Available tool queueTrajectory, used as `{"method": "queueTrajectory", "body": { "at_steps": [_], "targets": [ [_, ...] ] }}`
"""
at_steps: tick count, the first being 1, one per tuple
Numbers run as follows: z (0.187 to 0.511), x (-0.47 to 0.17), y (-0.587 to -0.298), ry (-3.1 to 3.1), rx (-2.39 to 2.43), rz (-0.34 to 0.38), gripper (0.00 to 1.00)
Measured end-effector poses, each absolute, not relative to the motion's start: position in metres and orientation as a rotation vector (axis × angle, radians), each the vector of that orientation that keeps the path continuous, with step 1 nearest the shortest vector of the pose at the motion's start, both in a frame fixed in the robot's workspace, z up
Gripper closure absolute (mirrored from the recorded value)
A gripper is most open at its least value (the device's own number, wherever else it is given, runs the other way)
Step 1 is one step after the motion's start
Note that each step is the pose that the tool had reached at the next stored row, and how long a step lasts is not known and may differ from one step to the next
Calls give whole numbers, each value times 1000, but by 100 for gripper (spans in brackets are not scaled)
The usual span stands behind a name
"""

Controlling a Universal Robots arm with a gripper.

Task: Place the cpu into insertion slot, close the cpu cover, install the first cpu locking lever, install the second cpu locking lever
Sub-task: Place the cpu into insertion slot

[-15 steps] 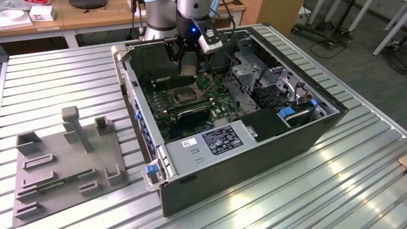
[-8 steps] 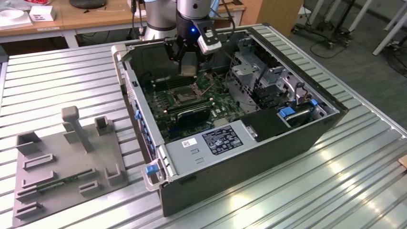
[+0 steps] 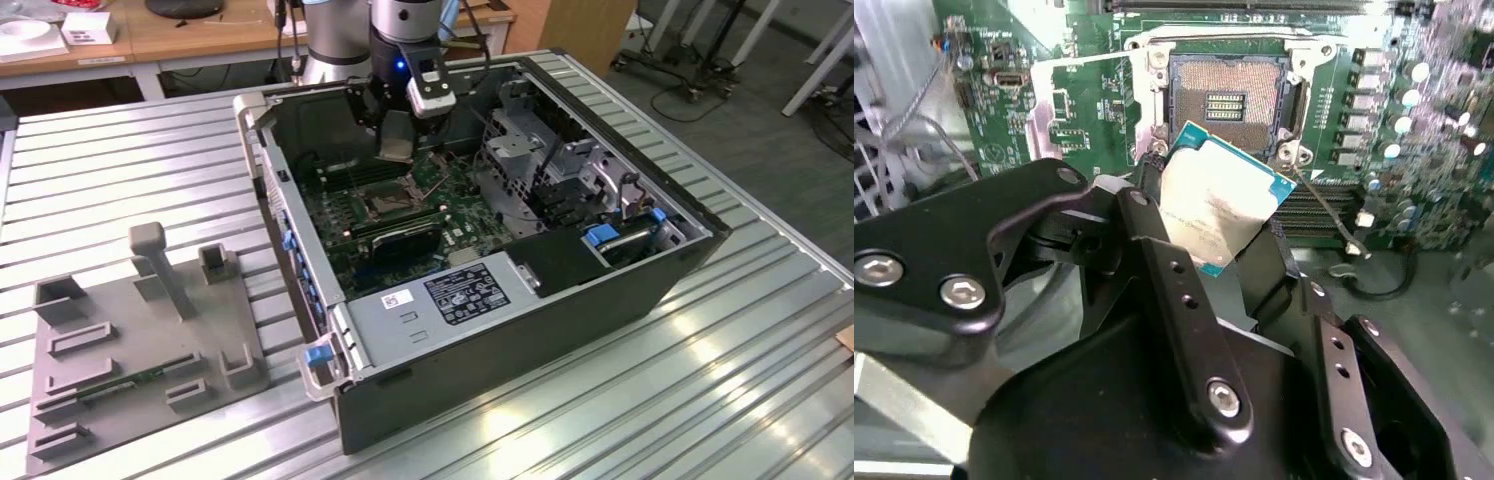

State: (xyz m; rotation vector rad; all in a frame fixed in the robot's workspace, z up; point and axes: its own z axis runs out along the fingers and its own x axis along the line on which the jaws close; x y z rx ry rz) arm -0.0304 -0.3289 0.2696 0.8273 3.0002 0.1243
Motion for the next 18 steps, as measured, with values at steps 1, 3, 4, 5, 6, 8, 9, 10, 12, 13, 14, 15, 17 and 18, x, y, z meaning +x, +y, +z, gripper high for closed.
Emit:
{"method": "queueTrajectory", "body": {
  "at_steps": [1, 3, 4, 5, 6, 8, 9, 10, 12, 13, 14, 15, 17, 18],
  "targets": [
    [269, -30, -329, 2992, 854, 124, 46],
    [269, -30, -329, 2975, 908, 123, 46],
    [269, -30, -329, 2965, 936, 122, 46],
    [268, -30, -329, 2956, 962, 122, 46],
    [268, -30, -329, 2947, 988, 122, 46],
    [268, -30, -329, 2927, 1041, 121, 46],
    [268, -30, -329, 2917, 1067, 120, 46],
    [267, -30, -329, 2907, 1093, 120, 46],
    [267, -30, -329, 2884, 1147, 119, 46],
    [267, -30, -329, 2873, 1172, 118, 46],
    [267, -30, -329, 2862, 1198, 118, 46],
    [267, -30, -329, 2851, 1223, 117, 46],
    [266, -30, -329, 2832, 1263, 117, 46],
    [266, -30, -329, 2829, 1270, 116, 46]
  ]
}}
